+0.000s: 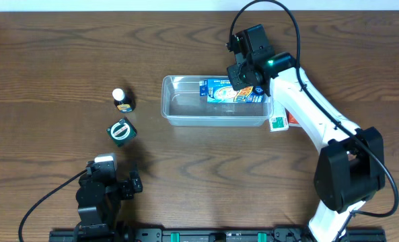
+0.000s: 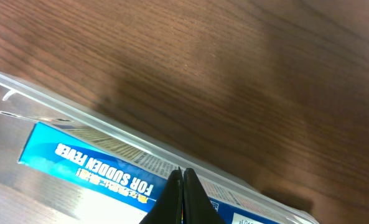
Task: Pack container
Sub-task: 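Open the right gripper and withdraw toward the red box, then grasp the red-and-white medicine box with the right gripper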
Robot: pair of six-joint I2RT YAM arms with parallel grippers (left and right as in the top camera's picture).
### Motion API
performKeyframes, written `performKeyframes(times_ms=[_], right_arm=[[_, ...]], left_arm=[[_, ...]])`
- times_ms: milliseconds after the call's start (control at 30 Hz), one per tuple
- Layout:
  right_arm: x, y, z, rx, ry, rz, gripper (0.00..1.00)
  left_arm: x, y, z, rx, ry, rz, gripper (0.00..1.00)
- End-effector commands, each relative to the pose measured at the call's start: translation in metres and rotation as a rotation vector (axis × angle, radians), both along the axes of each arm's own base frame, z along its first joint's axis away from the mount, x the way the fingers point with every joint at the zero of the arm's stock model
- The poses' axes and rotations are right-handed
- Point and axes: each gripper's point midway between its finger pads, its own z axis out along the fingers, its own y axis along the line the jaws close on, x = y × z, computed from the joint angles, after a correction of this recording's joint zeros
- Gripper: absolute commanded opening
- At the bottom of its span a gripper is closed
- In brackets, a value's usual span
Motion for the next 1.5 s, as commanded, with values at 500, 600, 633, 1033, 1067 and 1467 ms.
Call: performKeyframes(times_ms=[500,600,633,1033,1067,1467], right_arm=[[-0.024,0.022,0.024,0.01,-0.012,0.077,0.01],[-0.029,0.022,0.044,0.013,-0.048,0.077,0.01],[-0.031,0.021,0.05,0.016,-0.055,0.077,0.01],[-0.043,-0.071,0.044,0.05,0.121,-0.273,0.11],[-0.044,-0.084,0.042,0.052,0.143,-0.318,0.13],[-0.056,-0.135,0.024,0.129,0.293,-0.447,0.59]], left_arm=[[0.0,-0.001,0.001,-0.001,-0.005,-0.009,0.98],[0.0,-0.002,0.001,-0.002,-0.005,-0.009,0.98],[0.0,-0.001,0.001,-0.001,-0.005,-0.009,0.98],[0.0,-0.002,0.001,-0.002,-0.005,-0.009,0.98],[0.0,-0.001,0.001,-0.001,-0.005,-0.009,0.98],[0.0,-0.002,0.001,-0.002,-0.005,-0.009,0.98]])
